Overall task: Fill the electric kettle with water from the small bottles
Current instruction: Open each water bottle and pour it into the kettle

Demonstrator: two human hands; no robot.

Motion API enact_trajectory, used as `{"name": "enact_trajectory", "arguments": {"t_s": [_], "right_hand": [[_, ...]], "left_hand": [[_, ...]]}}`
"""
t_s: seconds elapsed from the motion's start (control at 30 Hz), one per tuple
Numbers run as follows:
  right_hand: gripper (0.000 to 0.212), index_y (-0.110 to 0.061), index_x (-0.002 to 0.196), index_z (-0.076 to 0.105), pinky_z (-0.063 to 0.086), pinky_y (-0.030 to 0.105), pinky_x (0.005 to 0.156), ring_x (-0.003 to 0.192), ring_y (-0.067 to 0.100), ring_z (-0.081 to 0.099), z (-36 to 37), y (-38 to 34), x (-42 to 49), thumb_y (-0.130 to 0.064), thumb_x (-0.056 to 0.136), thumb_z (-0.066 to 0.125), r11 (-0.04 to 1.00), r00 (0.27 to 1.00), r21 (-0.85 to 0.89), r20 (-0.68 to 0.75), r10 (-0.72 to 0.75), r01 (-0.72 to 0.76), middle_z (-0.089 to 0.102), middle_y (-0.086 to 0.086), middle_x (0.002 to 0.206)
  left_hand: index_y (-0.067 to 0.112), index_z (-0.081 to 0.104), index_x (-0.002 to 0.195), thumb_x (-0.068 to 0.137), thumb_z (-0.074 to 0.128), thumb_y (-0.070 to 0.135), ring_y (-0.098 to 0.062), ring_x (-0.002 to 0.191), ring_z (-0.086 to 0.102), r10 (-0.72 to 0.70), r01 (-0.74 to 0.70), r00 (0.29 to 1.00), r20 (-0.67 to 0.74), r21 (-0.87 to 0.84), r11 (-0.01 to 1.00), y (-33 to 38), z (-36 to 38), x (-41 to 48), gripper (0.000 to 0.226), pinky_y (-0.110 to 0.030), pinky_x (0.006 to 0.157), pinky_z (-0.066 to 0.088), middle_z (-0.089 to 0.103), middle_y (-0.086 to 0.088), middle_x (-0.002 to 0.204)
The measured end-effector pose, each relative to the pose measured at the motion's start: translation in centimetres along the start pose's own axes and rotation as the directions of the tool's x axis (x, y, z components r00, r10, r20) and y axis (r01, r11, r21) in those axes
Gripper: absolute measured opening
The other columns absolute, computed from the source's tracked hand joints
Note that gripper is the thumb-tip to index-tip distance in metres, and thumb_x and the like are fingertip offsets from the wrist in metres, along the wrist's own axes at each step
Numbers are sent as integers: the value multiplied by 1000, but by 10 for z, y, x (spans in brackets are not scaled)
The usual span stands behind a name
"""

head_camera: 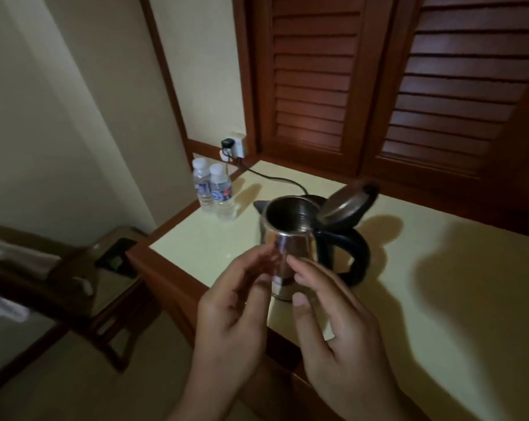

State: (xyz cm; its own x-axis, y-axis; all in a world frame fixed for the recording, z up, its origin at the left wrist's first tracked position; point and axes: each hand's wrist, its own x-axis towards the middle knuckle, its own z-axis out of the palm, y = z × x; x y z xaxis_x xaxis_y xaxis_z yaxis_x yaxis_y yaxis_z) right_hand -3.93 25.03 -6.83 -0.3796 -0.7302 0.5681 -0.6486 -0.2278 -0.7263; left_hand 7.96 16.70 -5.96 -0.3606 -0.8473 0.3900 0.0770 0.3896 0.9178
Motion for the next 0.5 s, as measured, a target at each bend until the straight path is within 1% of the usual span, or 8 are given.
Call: {"name": "enact_trajectory", "arguments": {"t_s": [0.1,0.13,0.23,0.3,0.33,0.4,0.47,0.5], "right_hand": [[44,-16,143,55,48,27,104,133,4,52,48,-11,26,-15,99,56,1000,1000,22,21,-13,13,56,-13,144],[44,-16,143,55,47,27,105,133,4,52,64,-14,36,-16,99,55,1000,1000,19,20,-12,12,55,-13,143],[43,-18,144,54,39,15,107,132,-2,50,106,-21,66,-19,101,53,1000,1000,-8,24,19,-19,53,-18,141],[44,-22,145,52,38,13,106,132,-4,47,131,-20,88,-26,101,50,997,997,-47,43,67,-65,54,-15,142],[45,-24,146,51,40,15,105,131,-4,48,143,-19,100,-30,101,49,993,995,-70,43,95,-92,54,-13,142],[44,-25,145,52,45,23,104,129,0,50,165,-13,126,-31,101,48,983,989,-118,38,145,-139,56,-9,142],[42,-20,142,55,50,33,101,124,10,56,182,-5,151,-26,101,51,971,987,-181,8,161,-157,59,-3,139],[40,-15,138,58,51,36,98,119,16,60,189,0,163,-23,100,52,968,990,-208,-26,137,-139,61,2,135]], "left_hand": [[21,70,125,100,54,-9,-12,115,71,-7,7,1000,-13,-10,1000,-13,-41,30,42,-25,98,56,75,12,119],[20,69,126,101,54,-9,-13,116,71,-9,9,1000,-13,-15,1000,-20,-55,41,41,-26,98,56,75,11,120],[19,68,130,102,53,-6,-11,119,69,-15,15,1000,2,9,1000,-41,-89,79,40,-29,101,56,74,12,122],[21,67,132,103,54,-1,-7,118,68,-37,37,999,23,19,999,-57,-107,105,39,-29,102,56,74,14,120],[22,67,133,104,55,0,-6,117,69,-51,50,998,30,20,999,-66,-114,117,38,-30,102,56,74,13,119],[22,66,133,104,55,2,-7,116,69,-73,72,997,38,33,997,-83,-123,138,37,-33,103,56,74,12,118],[24,66,133,104,55,6,-6,114,68,-92,90,995,39,59,994,-99,-128,158,36,-35,104,55,73,11,118],[25,65,133,104,55,7,-5,114,67,-106,103,994,37,68,992,-106,-130,167,35,-35,104,55,72,11,119]]}}
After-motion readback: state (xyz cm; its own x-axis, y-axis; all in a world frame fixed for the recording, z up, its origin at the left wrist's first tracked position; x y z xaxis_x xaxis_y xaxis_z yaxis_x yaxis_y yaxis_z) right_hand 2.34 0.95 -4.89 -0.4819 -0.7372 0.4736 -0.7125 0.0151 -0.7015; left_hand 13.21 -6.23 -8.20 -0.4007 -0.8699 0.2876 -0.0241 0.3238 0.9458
